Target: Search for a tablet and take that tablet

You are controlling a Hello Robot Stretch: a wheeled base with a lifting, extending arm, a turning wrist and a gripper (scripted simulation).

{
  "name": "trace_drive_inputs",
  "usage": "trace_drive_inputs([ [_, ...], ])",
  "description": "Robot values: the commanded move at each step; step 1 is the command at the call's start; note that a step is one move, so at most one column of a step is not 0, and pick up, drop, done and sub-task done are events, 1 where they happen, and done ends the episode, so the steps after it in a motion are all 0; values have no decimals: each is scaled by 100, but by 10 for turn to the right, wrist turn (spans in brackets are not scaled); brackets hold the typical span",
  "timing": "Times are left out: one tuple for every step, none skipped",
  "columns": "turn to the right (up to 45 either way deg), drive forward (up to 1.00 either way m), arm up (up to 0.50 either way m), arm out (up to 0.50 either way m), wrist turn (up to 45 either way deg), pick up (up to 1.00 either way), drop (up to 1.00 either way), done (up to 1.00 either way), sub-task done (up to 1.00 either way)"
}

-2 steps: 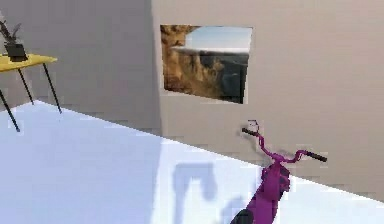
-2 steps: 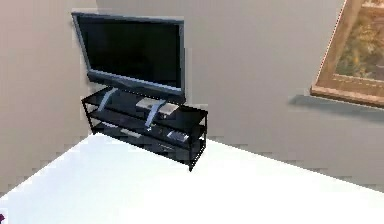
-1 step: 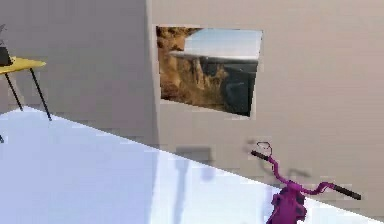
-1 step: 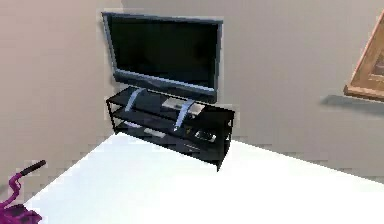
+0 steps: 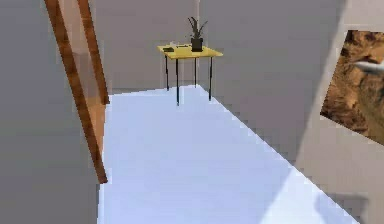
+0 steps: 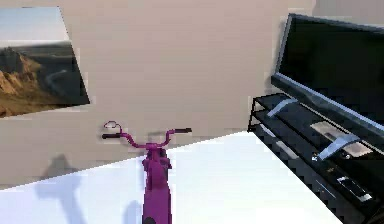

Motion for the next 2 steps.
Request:
trace_drive_inputs([
  [-120, 0, 0, 0, 0, 0, 0, 0, 0],
  [0, 100, 0, 0, 0, 0, 0, 0, 0],
])
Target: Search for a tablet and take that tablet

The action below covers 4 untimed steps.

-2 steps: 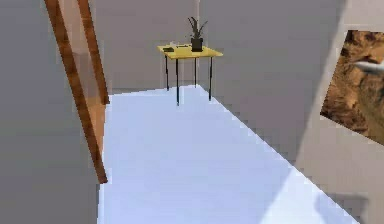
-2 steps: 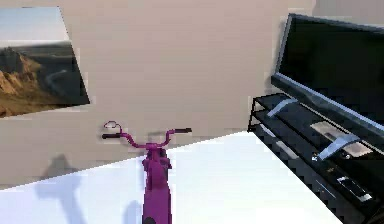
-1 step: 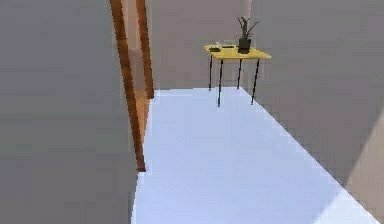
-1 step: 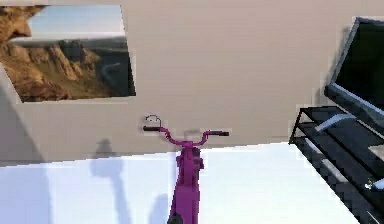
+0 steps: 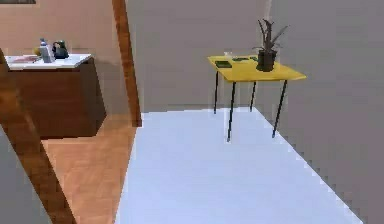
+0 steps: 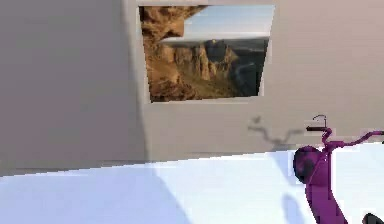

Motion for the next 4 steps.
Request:
trace_drive_inputs([
  [0, 100, 0, 0, 0, 0, 0, 0, 0],
  [0, 55, 0, 0, 0, 0, 0, 0, 0],
  [-450, 0, 0, 0, 0, 0, 0, 0, 0],
  [-210, 0, 0, 0, 0, 0, 0, 0, 0],
])
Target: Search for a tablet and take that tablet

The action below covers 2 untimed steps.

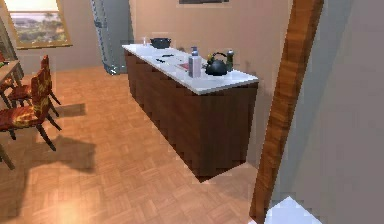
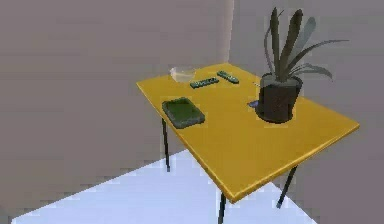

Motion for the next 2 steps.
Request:
trace_drive_inputs([
  [0, 0, 50, 0, 0, 0, 0, 0, 0],
  [0, 0, 38, 0, 0, 0, 0, 0, 0],
])
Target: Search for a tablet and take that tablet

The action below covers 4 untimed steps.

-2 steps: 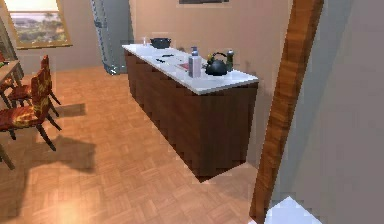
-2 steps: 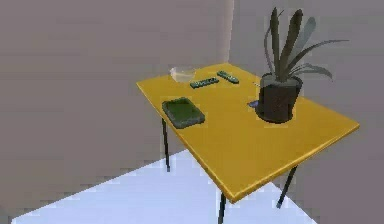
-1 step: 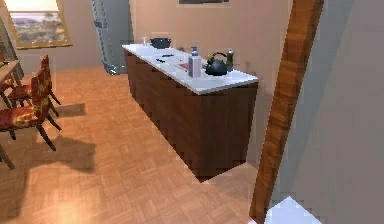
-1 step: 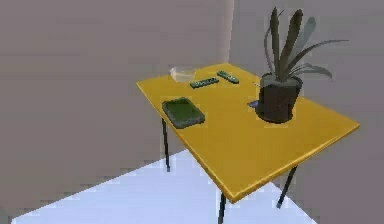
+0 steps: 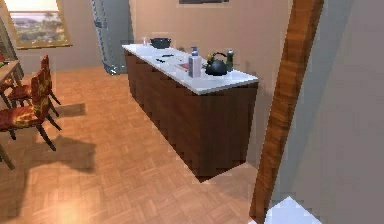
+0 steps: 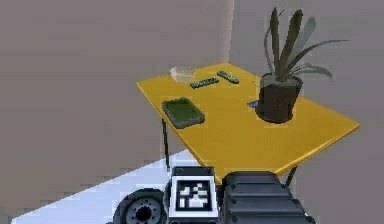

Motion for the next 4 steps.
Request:
trace_drive_inputs([
  [0, 0, 0, 48, 0, 0, 0, 0, 0],
  [0, 0, 0, 0, 450, 0, 0, 0, 0],
  [0, 0, 0, 0, 450, 0, 0, 0, 0],
  [0, 0, 0, 0, 450, 0, 0, 0, 0],
])
